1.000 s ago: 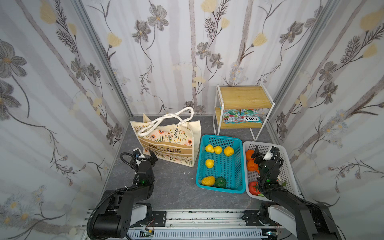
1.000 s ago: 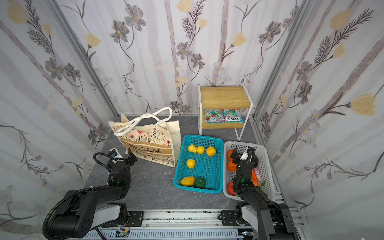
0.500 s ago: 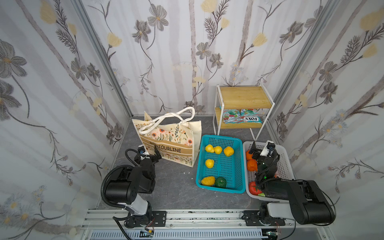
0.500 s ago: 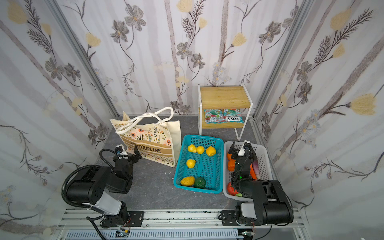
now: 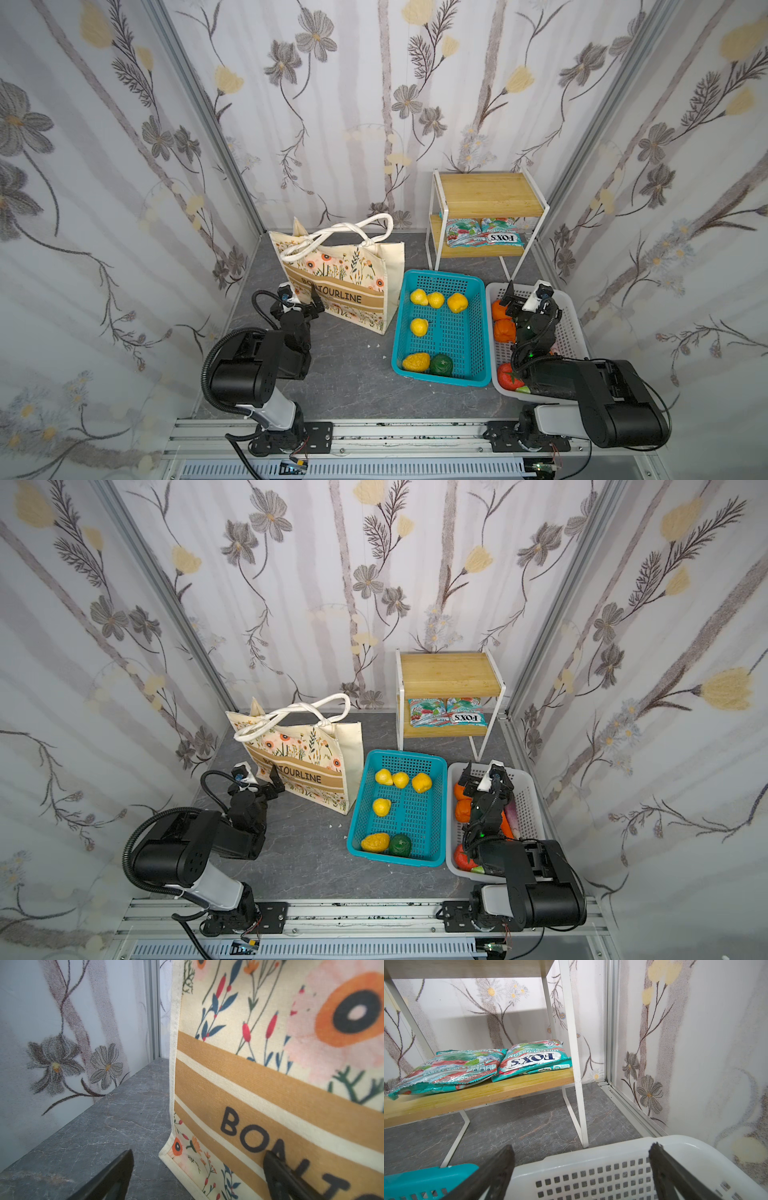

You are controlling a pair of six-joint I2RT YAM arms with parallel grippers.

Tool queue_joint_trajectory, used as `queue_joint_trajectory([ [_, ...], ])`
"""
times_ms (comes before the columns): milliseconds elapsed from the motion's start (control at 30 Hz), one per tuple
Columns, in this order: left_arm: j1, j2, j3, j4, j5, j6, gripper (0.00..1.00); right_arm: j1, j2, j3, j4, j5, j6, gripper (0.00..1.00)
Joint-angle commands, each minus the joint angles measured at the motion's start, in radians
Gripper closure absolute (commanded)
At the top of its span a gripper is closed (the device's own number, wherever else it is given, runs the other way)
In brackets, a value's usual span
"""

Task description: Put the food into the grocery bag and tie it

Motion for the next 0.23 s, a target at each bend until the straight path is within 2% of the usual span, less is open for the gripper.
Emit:
queue_joint_trajectory([
  [0, 0.001, 0.000, 0.005, 0.008, -0.002, -0.004, 0.00, 0.002, 0.002, 0.003, 0.030, -0.007, -0.011, 0.00],
  [200, 0.001, -0.001, 0.003, 0.010, -0.002, -0.004, 0.00, 0.000, 0.002, 0.002, 0.035, -0.012, -0.011, 0.00],
])
